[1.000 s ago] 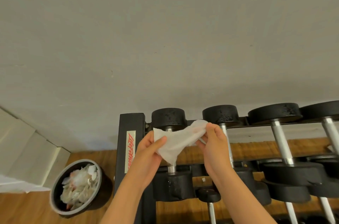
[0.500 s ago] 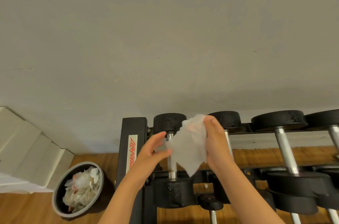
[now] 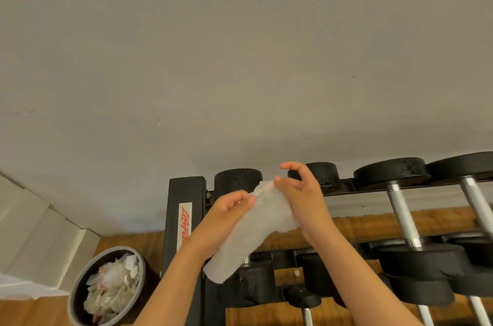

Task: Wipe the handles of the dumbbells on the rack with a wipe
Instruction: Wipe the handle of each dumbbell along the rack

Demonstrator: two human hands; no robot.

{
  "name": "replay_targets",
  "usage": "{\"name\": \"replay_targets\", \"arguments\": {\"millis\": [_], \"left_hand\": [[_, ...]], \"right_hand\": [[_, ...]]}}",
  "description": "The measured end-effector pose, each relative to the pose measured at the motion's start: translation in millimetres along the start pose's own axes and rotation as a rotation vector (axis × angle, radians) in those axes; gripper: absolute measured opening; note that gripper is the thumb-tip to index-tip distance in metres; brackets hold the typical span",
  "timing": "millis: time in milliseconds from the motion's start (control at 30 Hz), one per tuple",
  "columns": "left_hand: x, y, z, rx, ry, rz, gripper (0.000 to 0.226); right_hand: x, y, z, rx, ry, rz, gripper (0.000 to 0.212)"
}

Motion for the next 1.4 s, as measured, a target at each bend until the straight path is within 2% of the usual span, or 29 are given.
{"name": "replay_targets", "arguments": {"millis": [100,167,233,300,400,533,633,733,867,1067,1200,1300,1400], "left_hand": [[2.2,-5.4,-4.0,-0.048,-0.088,-0.053,0.035],[0.1,-9.3,-1.1,-0.033,-0.248,-0.033,0.035],[-4.3,-9.6,-0.6,-0.032,-0.434,0.047,0.038],[-7.8,-6.7,1.3,-0.022,-0.529,0.088,0.044],[-14.7,-3.6,0.2,0.001,-0.528,0.149,0.042],[-23.8,-7.3,-3.9,0.048,-0.459,0.169,0.039],[-28.4,-10.9,-4.8,0.099,-0.399,0.084,0.055],[-32.0,-15.4,-5.1,0.096,-0.305,0.038,0.067],[-39.6,-18.0,-3.8,0.093,-0.236,0.068,0.049],[-50.4,-21.5,4.0,0.126,-0.049,0.144,0.011],[-54.0,-20.7,10.5,0.154,0.068,0.184,0.025],[-54.5,-20.5,14.1,0.178,0.170,0.194,0.024],[-55.0,-19.8,16.3,0.186,0.178,0.192,0.029]], "right_hand": [[-3.2,3.9,5.7,0.023,0.050,-0.010,0.024],[1.2,7.2,21.1,0.112,0.426,-0.079,0.032],[16.9,4.5,37.3,0.261,0.834,-0.171,0.055],[35.4,-2.5,50.3,0.360,0.938,-0.305,0.073],[44.4,-11.7,64.8,0.410,0.814,-0.387,0.075],[35.0,-12.9,53.1,0.254,0.485,-0.414,0.051],[27.3,-12.5,39.3,0.151,0.226,-0.340,0.033],[20.5,-12.0,27.8,0.064,0.011,-0.265,0.034],[16.2,-13.0,18.4,0.013,-0.011,-0.308,0.034],[12.7,-15.5,3.6,-0.076,-0.200,-0.371,0.027],[10.9,-9.3,5.1,-0.093,-0.341,-0.395,0.037],[9.0,-5.7,10.1,-0.092,-0.441,-0.426,0.032],[7.0,-6.4,8.8,-0.096,-0.425,-0.408,0.036]]}}
Point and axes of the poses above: each hand's wrist, its own y-axis towards the middle knuckle, its own x-axis out of the palm, z = x × y, the point moved 6 cm from there along y, towards the middle knuckle, and after that the axes turned 7 degrees about -z, right-handed, at the moved point
